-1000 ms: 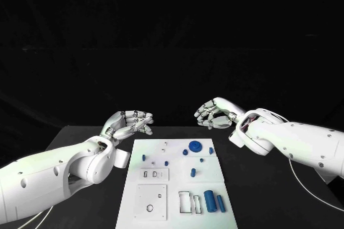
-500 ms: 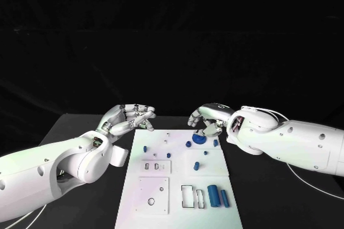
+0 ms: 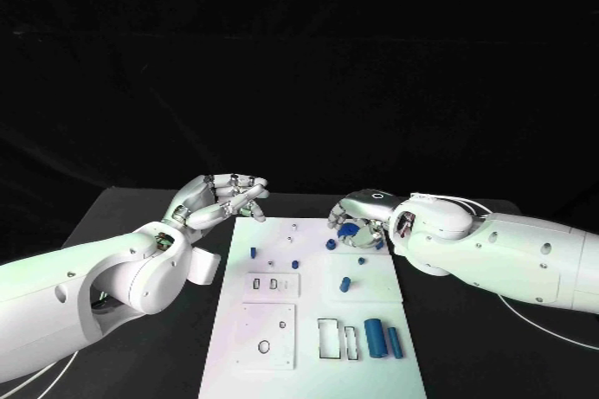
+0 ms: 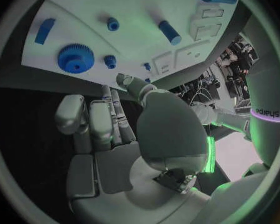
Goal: Assemble the parts on the task board
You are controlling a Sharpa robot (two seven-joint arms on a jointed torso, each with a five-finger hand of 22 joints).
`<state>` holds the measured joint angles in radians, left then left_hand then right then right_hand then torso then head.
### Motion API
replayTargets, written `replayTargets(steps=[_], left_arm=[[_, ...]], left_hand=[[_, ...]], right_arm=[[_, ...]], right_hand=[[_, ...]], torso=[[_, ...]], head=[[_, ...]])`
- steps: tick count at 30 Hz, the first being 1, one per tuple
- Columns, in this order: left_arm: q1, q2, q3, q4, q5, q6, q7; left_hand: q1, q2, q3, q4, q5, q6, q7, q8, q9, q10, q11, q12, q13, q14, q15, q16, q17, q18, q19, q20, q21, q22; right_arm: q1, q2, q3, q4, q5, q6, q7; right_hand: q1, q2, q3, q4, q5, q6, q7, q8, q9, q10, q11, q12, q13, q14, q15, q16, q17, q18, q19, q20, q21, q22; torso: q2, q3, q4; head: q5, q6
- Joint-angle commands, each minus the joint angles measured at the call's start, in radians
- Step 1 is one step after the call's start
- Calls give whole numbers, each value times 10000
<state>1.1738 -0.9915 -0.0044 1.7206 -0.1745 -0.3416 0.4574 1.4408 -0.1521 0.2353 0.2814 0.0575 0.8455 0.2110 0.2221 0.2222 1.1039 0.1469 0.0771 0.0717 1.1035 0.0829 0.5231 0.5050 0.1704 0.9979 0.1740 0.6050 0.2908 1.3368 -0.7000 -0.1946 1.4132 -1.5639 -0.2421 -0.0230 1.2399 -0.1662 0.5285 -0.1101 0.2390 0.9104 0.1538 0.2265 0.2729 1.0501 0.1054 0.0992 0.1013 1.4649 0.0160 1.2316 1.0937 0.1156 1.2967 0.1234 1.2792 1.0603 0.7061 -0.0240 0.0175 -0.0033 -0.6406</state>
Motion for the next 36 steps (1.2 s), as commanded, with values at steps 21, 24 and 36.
replayTargets(steps=[21, 24, 36], left_arm=[[128, -63, 27, 147, 235, 188, 13], [136, -68, 27, 157, 236, 206, 4], [151, -89, 28, 170, 275, 254, -33]], left_hand=[[-110, 24, -96, 6, -54, -76, 26, -67, -12, -121, 35, -75, 13, -197, 12, 97, 105, 72, -163, 10, 118, 59], [-115, 30, -101, 8, -55, -77, 28, -70, -11, -126, 38, -77, 14, -213, 16, 101, 116, 71, -177, 14, 126, 65], [-136, 40, -120, 15, -56, -80, 32, -79, -9, -138, 44, -80, 17, -259, 26, 112, 148, 69, -221, 23, 148, 81]], right_arm=[[-290, 447, -1, -465, -359, 293, -180], [-301, 460, -1, -513, -359, 284, -206], [-317, 525, -1, -645, -370, 312, -265]], right_hand=[[30, 6, 138, 189, -110, 92, 69, 88, 108, 21, 14, 197, 16, 382, 45, 531, 479, -283, 343, 10, 415, 639], [30, 15, 149, 198, -111, 101, 72, 93, 114, 19, 16, 199, 13, 382, 48, 546, 488, -286, 350, 11, 426, 656], [60, 39, 211, 218, -115, 173, 77, 136, 153, -11, 27, 198, -3, 376, 60, 626, 537, -288, 351, 20, 449, 687]], torso=[[259, -70, 140], [257, -75, 149], [291, -56, 124]], head=[[-37, -63], [-47, -68], [-23, -86]])
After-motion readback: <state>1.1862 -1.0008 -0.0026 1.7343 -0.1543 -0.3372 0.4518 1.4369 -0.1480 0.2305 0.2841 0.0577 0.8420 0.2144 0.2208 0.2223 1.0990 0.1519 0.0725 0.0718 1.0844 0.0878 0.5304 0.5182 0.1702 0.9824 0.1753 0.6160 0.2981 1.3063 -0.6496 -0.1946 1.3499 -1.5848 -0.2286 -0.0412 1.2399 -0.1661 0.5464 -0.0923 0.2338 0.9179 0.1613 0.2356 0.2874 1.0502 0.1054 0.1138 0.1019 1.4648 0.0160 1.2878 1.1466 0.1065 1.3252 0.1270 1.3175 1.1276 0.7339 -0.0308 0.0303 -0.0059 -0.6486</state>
